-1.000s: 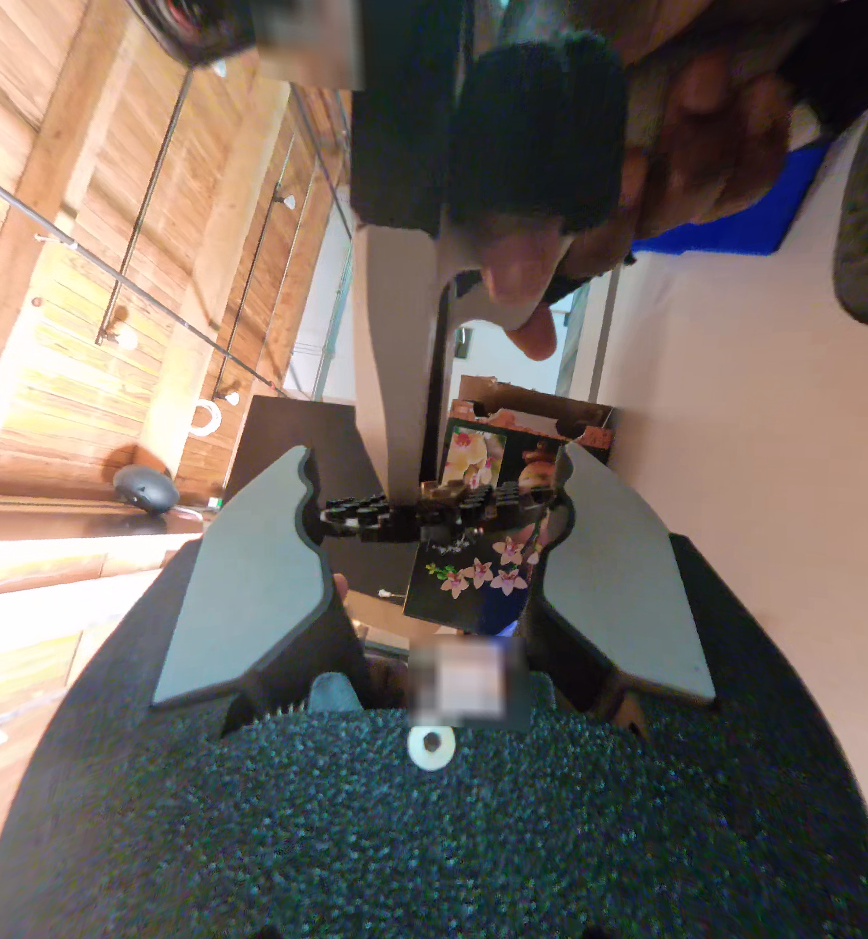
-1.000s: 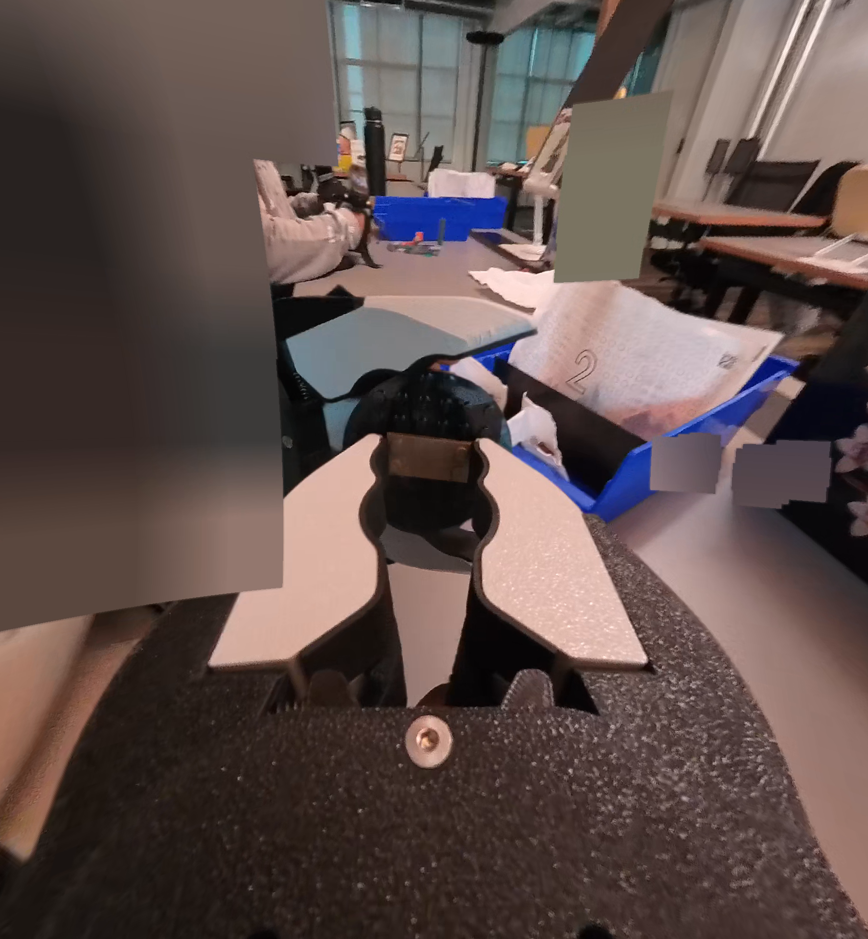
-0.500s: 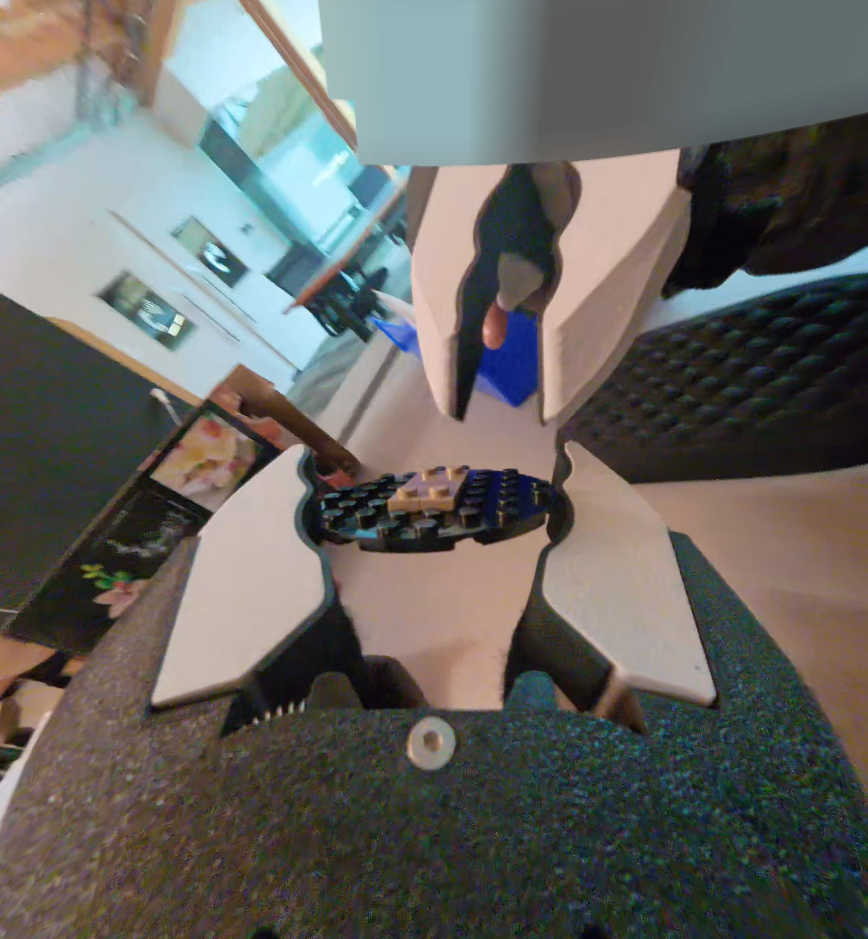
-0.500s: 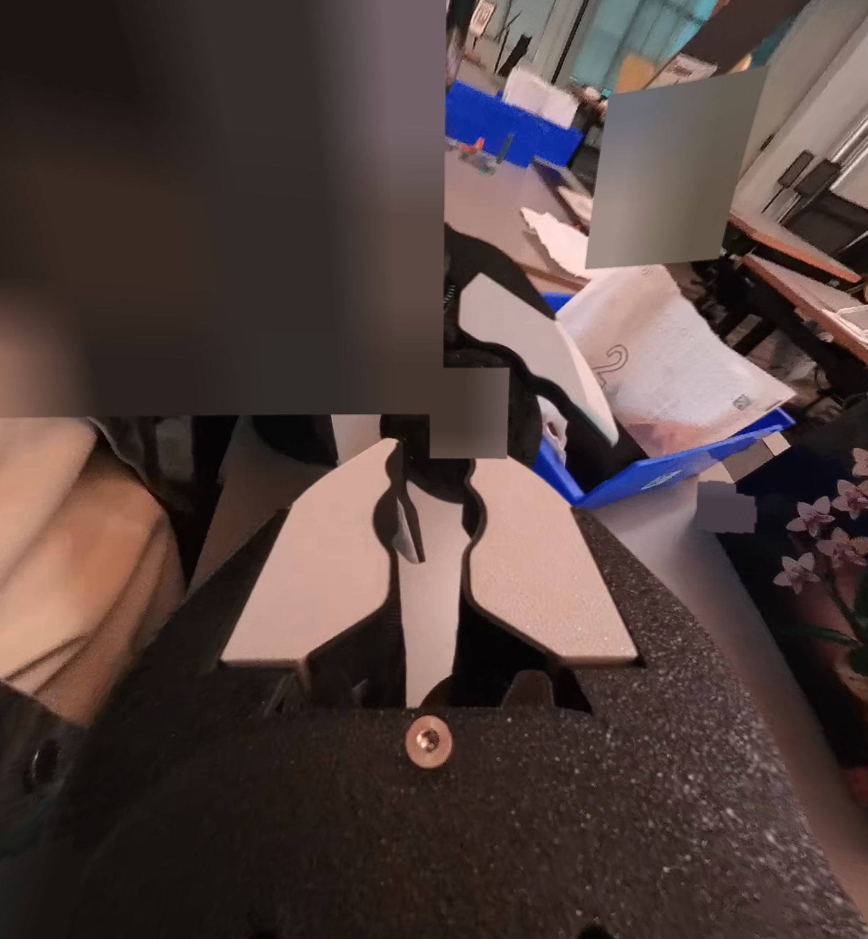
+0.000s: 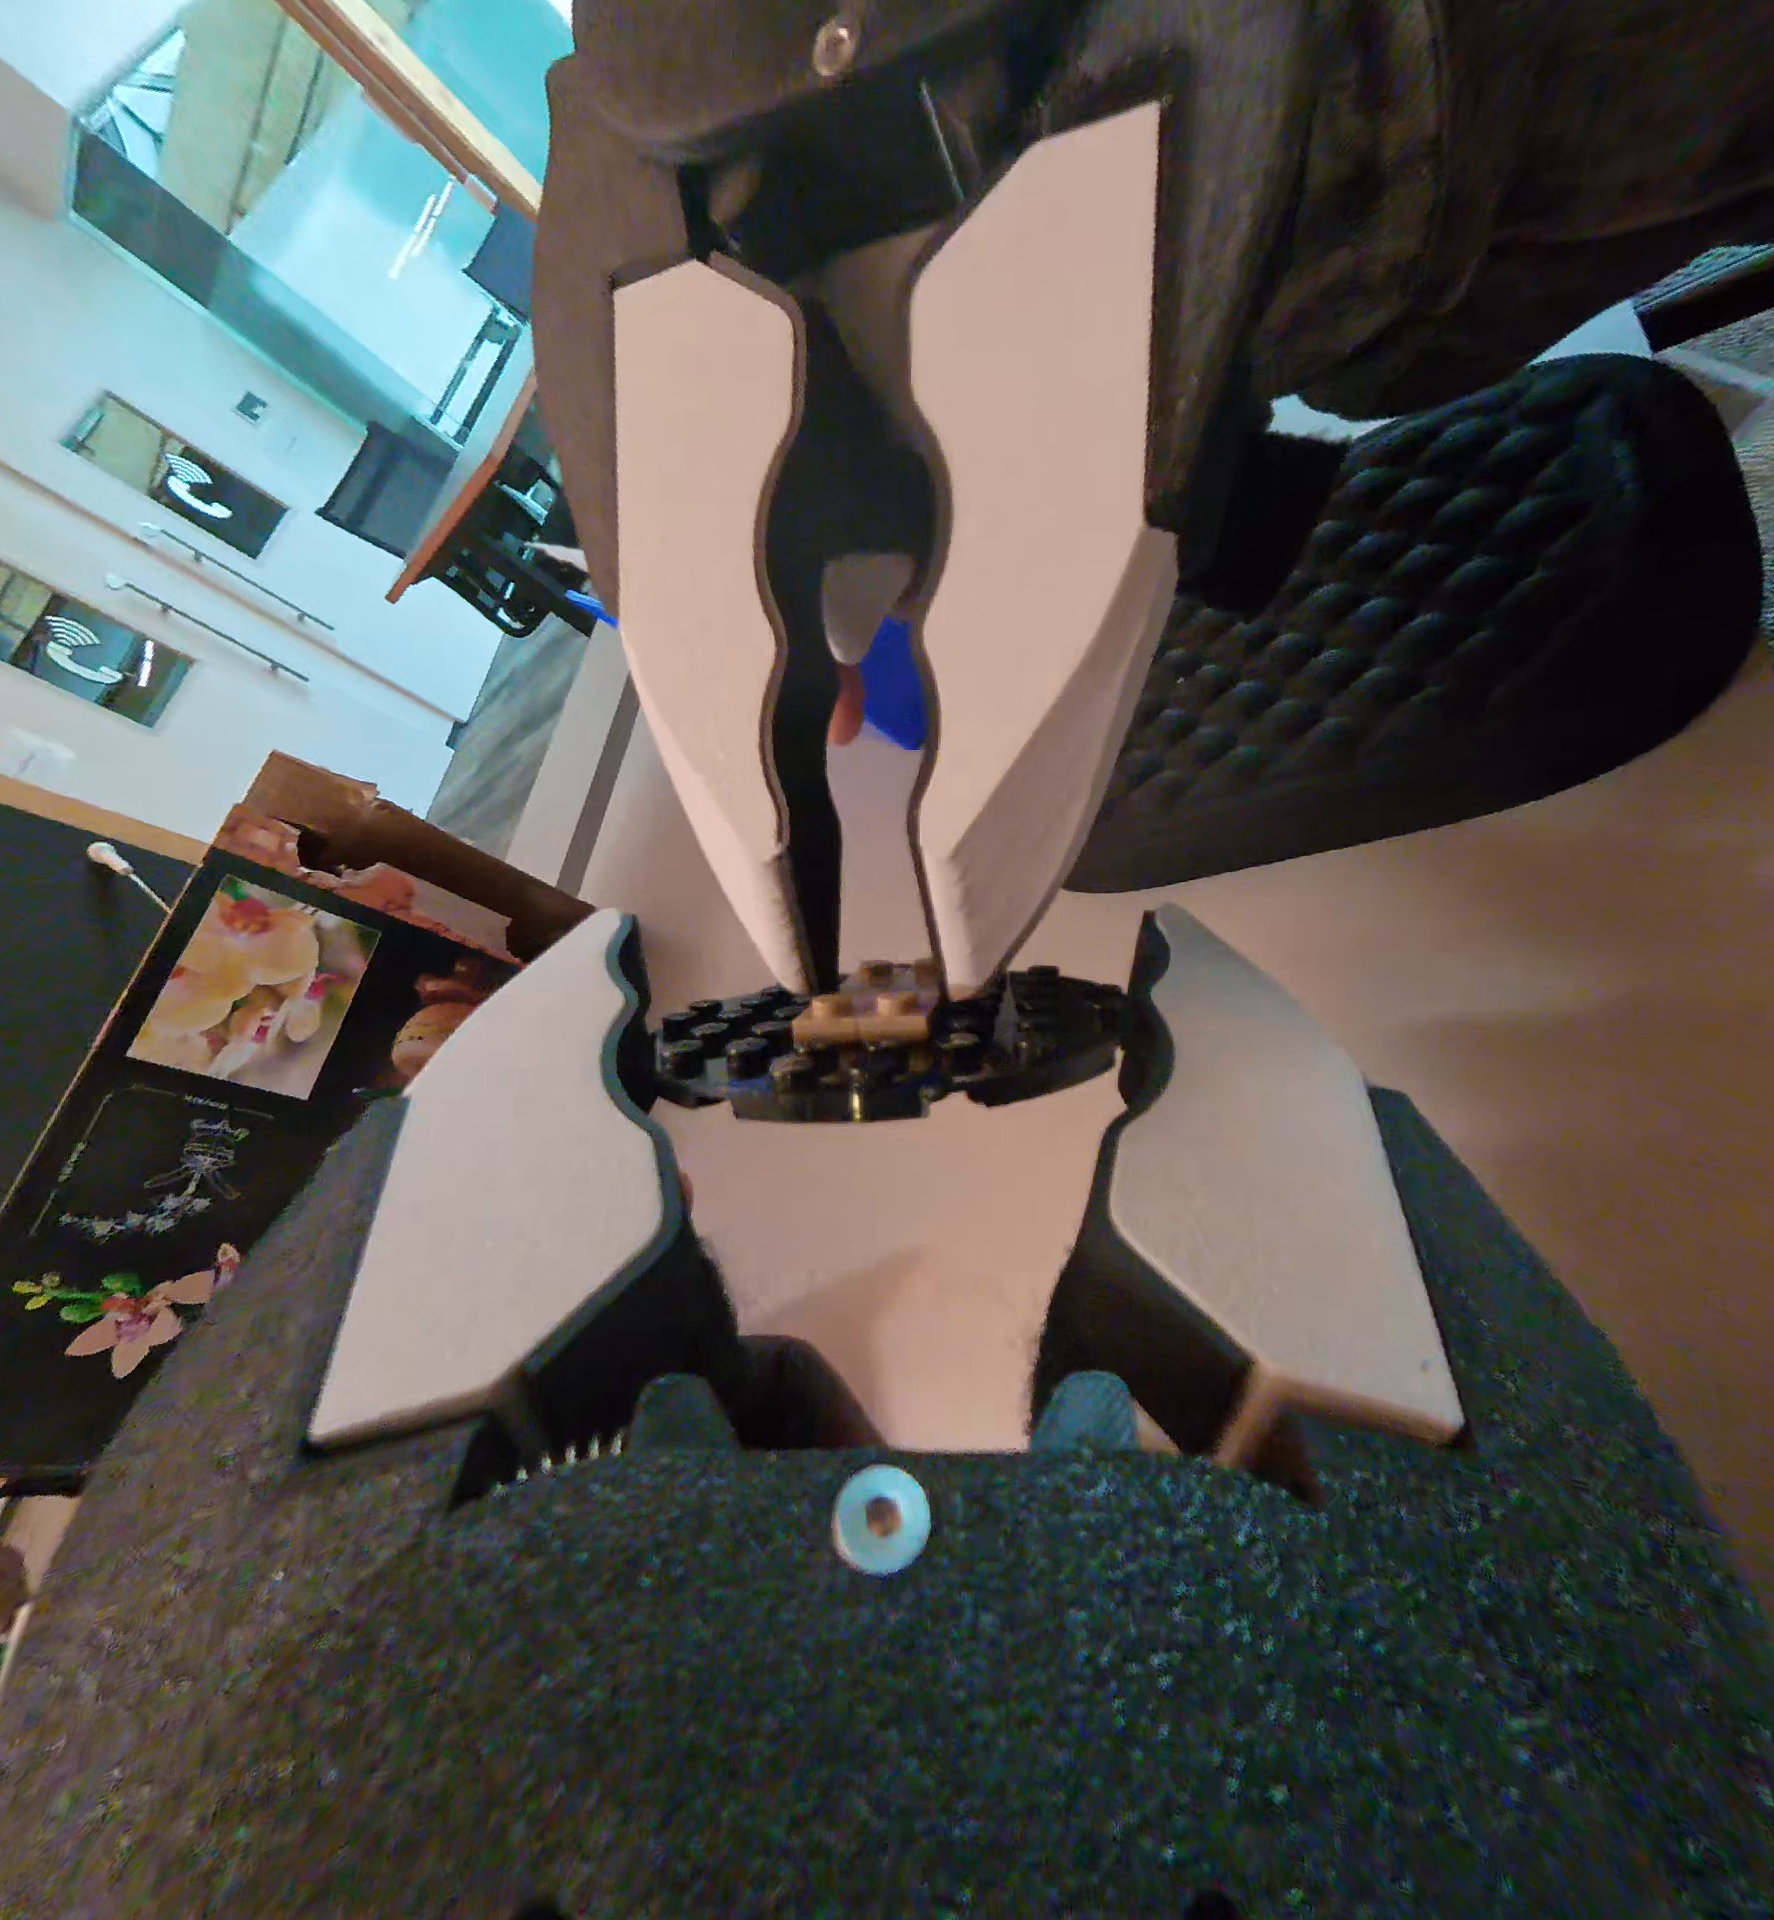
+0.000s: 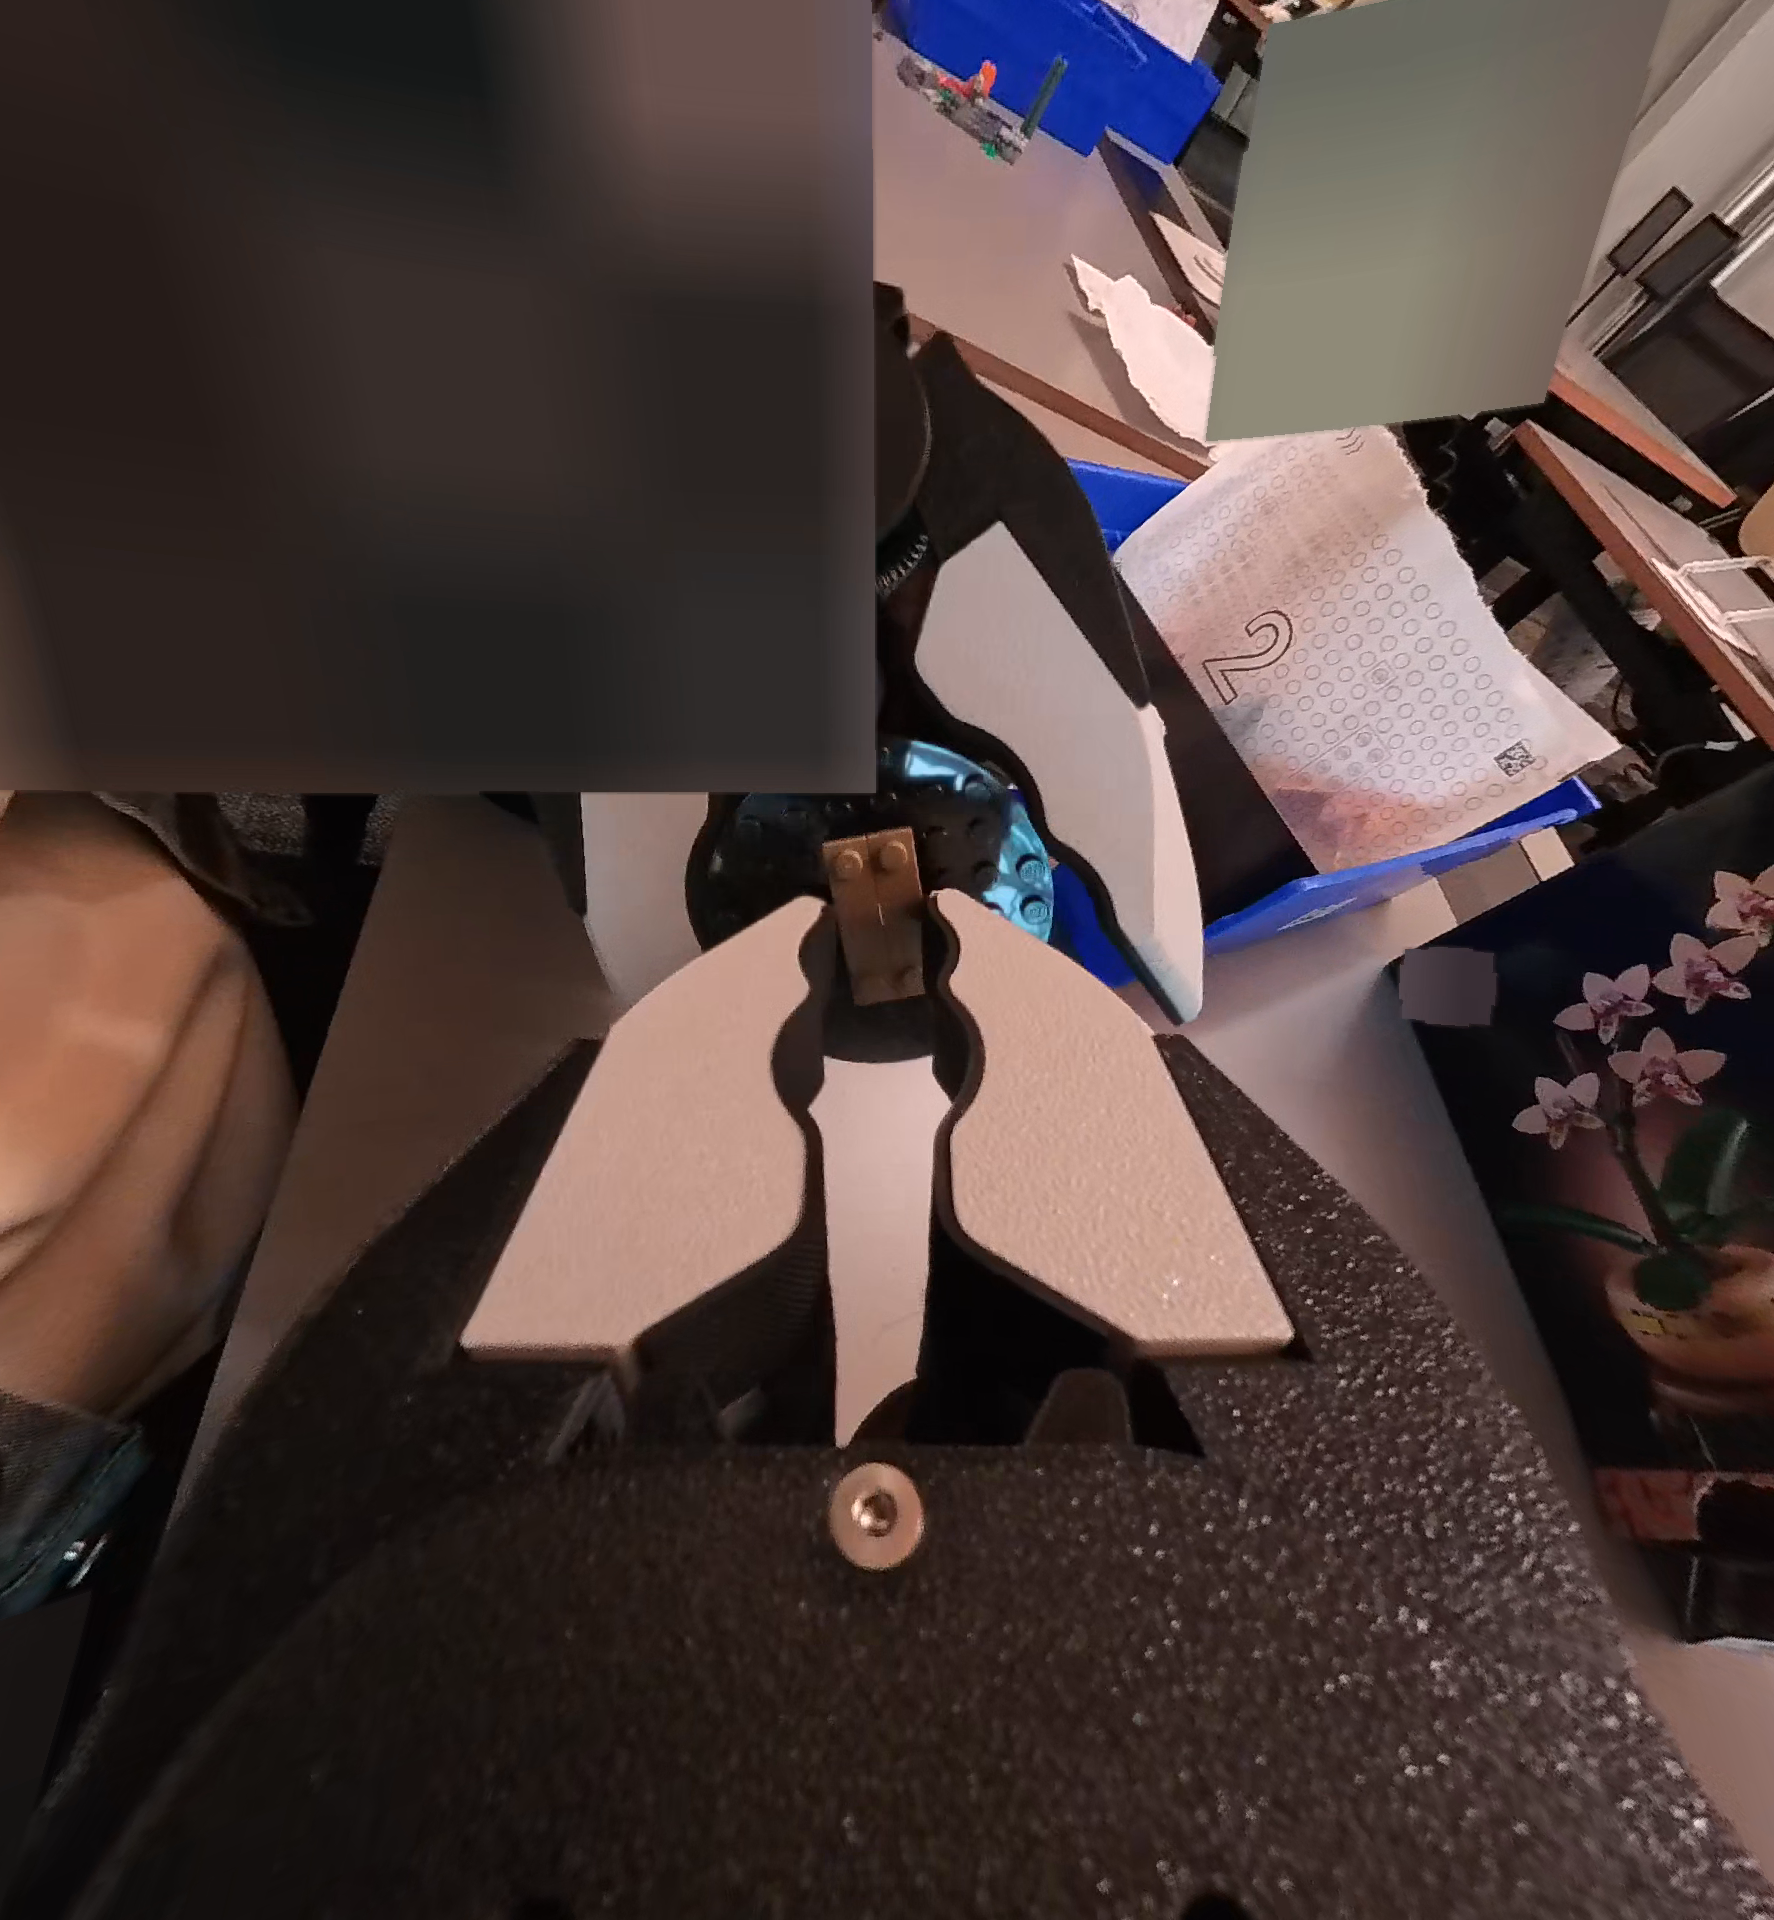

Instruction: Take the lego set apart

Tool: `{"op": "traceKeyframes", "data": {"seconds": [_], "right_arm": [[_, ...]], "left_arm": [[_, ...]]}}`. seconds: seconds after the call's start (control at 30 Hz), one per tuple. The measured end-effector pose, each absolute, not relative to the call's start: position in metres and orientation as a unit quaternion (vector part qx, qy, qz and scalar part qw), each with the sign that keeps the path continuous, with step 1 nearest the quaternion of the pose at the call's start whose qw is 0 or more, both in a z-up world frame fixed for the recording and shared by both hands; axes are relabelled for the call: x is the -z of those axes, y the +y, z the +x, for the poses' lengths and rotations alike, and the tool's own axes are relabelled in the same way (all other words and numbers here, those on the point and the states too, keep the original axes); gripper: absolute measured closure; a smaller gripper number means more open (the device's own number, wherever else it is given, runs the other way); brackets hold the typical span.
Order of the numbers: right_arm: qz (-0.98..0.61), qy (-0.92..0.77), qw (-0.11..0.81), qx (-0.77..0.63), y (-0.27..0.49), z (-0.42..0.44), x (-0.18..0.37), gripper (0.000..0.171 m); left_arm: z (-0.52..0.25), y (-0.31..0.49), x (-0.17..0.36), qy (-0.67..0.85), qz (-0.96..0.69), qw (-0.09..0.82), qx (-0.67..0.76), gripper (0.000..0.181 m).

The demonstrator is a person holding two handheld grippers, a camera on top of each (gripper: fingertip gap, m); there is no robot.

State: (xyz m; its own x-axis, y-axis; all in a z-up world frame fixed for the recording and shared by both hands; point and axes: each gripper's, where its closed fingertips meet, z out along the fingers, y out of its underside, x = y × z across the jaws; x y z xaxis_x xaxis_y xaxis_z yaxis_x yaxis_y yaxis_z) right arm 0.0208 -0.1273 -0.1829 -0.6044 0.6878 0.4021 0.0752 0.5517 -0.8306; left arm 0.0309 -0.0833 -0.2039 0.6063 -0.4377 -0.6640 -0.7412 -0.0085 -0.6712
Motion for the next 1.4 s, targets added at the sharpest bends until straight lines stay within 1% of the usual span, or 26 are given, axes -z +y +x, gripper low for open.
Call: {"op": "traceKeyframes", "data": {"seconds": [0.23,0.3,0.4,0.47,0.5,0.57,0.6,0.63,0.67,0.7,0.73,0.8,0.83,0.93,0.97,1.03,1.07,1.17,1.2,1.27,1.3,1.33,1.37,1.4], "right_arm": [[-0.22,-0.801,0.386,-0.402,-0.128,0.024,0.182,0.157],[-0.208,-0.804,0.376,-0.412,-0.132,0.026,0.183,0.171],[-0.212,-0.803,0.384,-0.403,-0.131,0.021,0.185,0.171],[-0.219,-0.789,0.386,-0.423,-0.131,0.02,0.178,0.171],[-0.232,-0.768,0.407,-0.436,-0.127,0.017,0.169,0.171],[-0.292,-0.683,0.514,-0.429,-0.089,0.006,0.141,0.171],[-0.305,-0.65,0.524,-0.459,-0.08,0.009,0.13,0.171],[-0.328,-0.624,0.502,-0.501,-0.074,0.012,0.125,0.171],[-0.343,-0.61,0.454,-0.552,-0.075,0.014,0.122,0.168],[-0.362,-0.598,0.385,-0.603,-0.079,0.015,0.123,0.141],[-0.377,-0.596,0.294,-0.645,-0.088,0.018,0.128,0.134],[-0.388,-0.58,0.124,-0.705,-0.107,0.023,0.138,0.132],[-0.392,-0.562,0.074,-0.725,-0.113,0.021,0.142,0.13],[-0.375,-0.494,-0.059,-0.783,-0.135,0.018,0.142,0.132],[-0.353,-0.464,-0.094,-0.807,-0.14,0.019,0.135,0.136],[-0.34,-0.427,-0.128,-0.828,-0.145,0.017,0.132,0.146],[-0.338,-0.428,-0.117,-0.83,-0.147,0.015,0.134,0.16],[-0.34,-0.434,-0.05,-0.833,-0.139,0.01,0.137,0.162],[-0.326,-0.421,-0.028,-0.846,-0.132,0.012,0.13,0.167],[-0.328,-0.392,0.054,-0.858,-0.109,0.012,0.118,0.167],[-0.338,-0.397,0.088,-0.849,-0.101,0.011,0.119,0.167],[-0.343,-0.404,0.118,-0.84,-0.095,0.011,0.119,0.167],[-0.351,-0.403,0.146,-0.833,-0.088,0.01,0.118,0.167],[-0.358,-0.399,0.171,-0.826,-0.082,0.009,0.118,0.167]], "left_arm": [[0.036,-0.086,0.205,0.422,-0.711,0.556,-0.088,0.093],[0.033,-0.084,0.205,0.414,-0.718,0.553,-0.087,0.093],[0.029,-0.084,0.205,0.416,-0.714,0.552,-0.104,0.093],[0.03,-0.084,0.195,0.396,-0.702,0.585,-0.093,0.093],[0.032,-0.086,0.186,0.384,-0.689,0.61,-0.074,0.093],[0.038,-0.095,0.167,0.359,-0.655,0.665,-0.009,0.093],[0.04,-0.1,0.16,0.347,-0.638,0.686,0.034,0.093],[0.043,-0.106,0.154,0.341,-0.62,0.701,0.084,0.093],[0.045,-0.113,0.149,0.336,-0.603,0.711,0.134,0.093],[0.045,-0.117,0.143,0.33,-0.589,0.717,0.171,0.093],[0.044,-0.121,0.14,0.33,-0.579,0.719,0.197,0.093],[0.041,-0.125,0.136,0.344,-0.563,0.718,0.221,0.093],[0.042,-0.127,0.135,0.357,-0.556,0.717,0.224,0.093],[0.05,-0.134,0.137,0.411,-0.545,0.692,0.236,0.093],[0.052,-0.133,0.141,0.424,-0.549,0.682,0.234,0.093],[0.053,-0.131,0.145,0.437,-0.555,0.669,0.233,0.093],[0.055,-0.132,0.144,0.438,-0.553,0.666,0.243,0.093],[0.05,-0.124,0.145,0.397,-0.588,0.655,0.26,0.093],[0.045,-0.118,0.146,0.365,-0.61,0.654,0.258,0.095],[0.033,-0.108,0.149,0.29,-0.643,0.663,0.249,0.073],[0.025,-0.104,0.151,0.253,-0.651,0.674,0.242,0.071],[0.017,-0.101,0.152,0.214,-0.655,0.686,0.234,0.072],[0.008,-0.098,0.151,0.169,-0.657,0.699,0.227,0.079],[0.0,-0.096,0.148,0.123,-0.651,0.714,0.228,0.092]]}}
